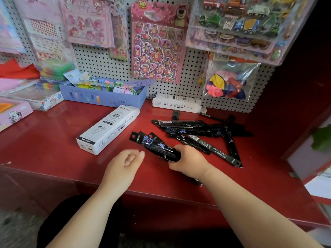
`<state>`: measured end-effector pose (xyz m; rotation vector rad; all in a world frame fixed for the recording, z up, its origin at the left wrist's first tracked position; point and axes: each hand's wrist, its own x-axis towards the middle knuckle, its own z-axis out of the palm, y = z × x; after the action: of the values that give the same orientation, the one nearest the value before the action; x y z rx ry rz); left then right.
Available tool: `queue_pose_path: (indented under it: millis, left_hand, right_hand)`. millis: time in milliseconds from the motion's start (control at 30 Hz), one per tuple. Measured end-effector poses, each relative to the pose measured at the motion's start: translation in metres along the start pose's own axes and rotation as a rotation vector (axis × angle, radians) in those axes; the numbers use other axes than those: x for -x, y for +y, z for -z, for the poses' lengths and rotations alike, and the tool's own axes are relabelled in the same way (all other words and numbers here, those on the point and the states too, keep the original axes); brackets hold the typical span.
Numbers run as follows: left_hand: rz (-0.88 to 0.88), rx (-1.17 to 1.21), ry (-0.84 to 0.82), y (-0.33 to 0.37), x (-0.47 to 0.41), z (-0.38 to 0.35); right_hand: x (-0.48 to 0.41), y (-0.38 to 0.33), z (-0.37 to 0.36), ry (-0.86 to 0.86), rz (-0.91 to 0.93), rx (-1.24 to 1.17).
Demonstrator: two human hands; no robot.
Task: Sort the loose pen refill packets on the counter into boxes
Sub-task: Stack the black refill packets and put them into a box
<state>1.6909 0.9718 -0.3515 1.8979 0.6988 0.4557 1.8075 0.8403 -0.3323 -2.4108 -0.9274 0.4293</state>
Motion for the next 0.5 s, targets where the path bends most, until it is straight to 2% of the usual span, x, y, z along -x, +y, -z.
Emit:
queue_pose_path:
  millis: [100,200,267,433,500]
  left_hand:
    - [0.099,0.295,-0.235,0.021,-0.012,-0.011]
    - [-0.040,0.471,-0.366,0.035,-0.021,-0.021]
    - [-0.083,0.557,-0.338,0.041,-0.028,-0.029]
    - [-0.071,0.672,-0.101,0.060,-0.041,-0.046]
    - [-0.051,0.705,-0.112,0.072,-0.049,-0.049]
  right_hand:
    - [0.001,-0.002,0.003,0.127,0.038,-0.035]
    - [0.001,-0.004,0.004,0.219,0.043,-0.044]
    - [-0.001,-0.003,0.003,0.271,0.034,-0.046]
    - [-0.002,-0.010,0.001,0.341,0.066,-0.127]
    - [-0.002,-0.016,0.002,0.386,0.057,-0.222]
